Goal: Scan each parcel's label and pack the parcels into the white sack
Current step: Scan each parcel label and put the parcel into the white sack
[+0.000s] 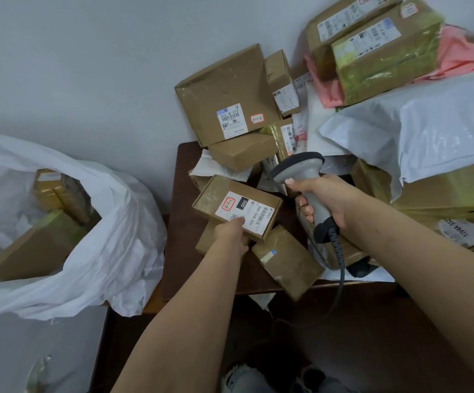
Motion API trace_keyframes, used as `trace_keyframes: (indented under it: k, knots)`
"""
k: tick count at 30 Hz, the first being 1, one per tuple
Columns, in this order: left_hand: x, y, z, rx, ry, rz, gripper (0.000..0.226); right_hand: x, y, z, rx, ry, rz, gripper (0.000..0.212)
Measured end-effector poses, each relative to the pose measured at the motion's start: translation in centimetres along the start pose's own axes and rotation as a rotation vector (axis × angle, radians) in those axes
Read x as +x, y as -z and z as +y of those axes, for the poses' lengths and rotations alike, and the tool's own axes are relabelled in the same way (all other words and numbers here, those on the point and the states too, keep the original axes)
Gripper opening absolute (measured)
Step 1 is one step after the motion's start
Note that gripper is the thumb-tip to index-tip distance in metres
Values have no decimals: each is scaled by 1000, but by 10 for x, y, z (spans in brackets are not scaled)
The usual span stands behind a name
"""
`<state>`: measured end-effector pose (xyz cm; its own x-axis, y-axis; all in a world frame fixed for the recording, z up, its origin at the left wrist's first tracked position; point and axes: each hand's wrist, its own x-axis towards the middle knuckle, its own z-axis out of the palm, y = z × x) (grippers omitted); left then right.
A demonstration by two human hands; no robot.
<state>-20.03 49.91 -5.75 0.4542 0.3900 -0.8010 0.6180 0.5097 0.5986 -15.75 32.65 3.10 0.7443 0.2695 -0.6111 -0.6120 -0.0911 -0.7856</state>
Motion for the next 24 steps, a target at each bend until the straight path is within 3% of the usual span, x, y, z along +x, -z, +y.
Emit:
trace_keyframes:
  k: [4, 11, 18, 24]
  knots:
    - [-3, -12, 2, -39, 14, -23, 46, -1, 7, 1, 26, -10, 9, 39]
    - [2, -26, 3, -158, -8, -31, 40, -9, 16, -2, 17, -15, 40, 25]
    - [5, -18, 11, -105, -45, 68, 60, -11, 23, -3, -28, -4, 35, 22]
    - [0, 53, 18, -80, -106, 102, 37, -13, 6, -10, -164, 16, -64, 30]
